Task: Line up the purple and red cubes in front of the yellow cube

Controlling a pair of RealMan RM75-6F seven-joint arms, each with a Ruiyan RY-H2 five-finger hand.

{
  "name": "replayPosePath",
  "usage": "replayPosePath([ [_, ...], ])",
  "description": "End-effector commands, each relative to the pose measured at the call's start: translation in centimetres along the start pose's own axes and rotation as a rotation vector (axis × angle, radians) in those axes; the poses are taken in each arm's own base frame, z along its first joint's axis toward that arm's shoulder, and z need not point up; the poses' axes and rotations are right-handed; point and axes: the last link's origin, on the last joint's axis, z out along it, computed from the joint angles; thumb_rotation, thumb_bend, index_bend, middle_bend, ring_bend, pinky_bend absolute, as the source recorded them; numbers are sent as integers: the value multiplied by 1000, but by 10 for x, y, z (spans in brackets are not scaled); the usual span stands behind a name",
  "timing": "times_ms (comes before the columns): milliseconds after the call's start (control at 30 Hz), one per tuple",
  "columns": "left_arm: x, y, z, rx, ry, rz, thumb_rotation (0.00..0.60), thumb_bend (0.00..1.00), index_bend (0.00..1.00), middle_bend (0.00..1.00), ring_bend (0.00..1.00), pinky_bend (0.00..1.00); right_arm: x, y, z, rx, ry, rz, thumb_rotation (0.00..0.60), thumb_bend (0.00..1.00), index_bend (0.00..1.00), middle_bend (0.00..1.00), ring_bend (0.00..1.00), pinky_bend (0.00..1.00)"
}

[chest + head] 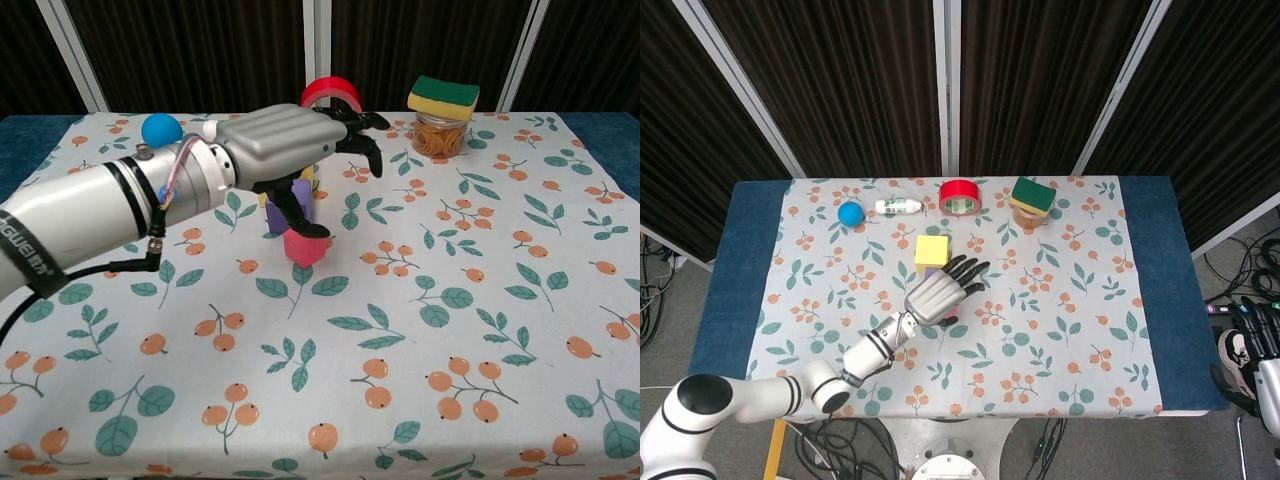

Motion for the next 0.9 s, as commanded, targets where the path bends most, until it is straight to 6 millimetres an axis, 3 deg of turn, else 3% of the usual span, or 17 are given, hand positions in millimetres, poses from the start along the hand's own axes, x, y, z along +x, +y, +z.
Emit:
replayPosePath([
  [33, -6, 10, 9, -2, -22, 4, 600, 199, 299, 49, 39, 100, 0, 0, 0, -2, -1, 0, 600, 216, 0, 16, 0, 47],
  [367, -22, 14, 22, 56, -40, 52, 600, 71, 245, 31, 39, 100, 0, 3, 0, -8, -3, 2, 600, 216, 0, 14, 0, 46],
  [633, -30, 9, 26, 83, -36, 91, 600, 62, 214, 18, 39, 100, 1, 4, 0, -10, 2, 2, 600, 215, 0, 15, 0, 47],
  [900, -31, 1, 17, 62, -32, 169, 600, 61, 212, 17, 39, 100, 0, 3, 0, -8, 2, 4, 600, 216, 0, 14, 0, 46],
])
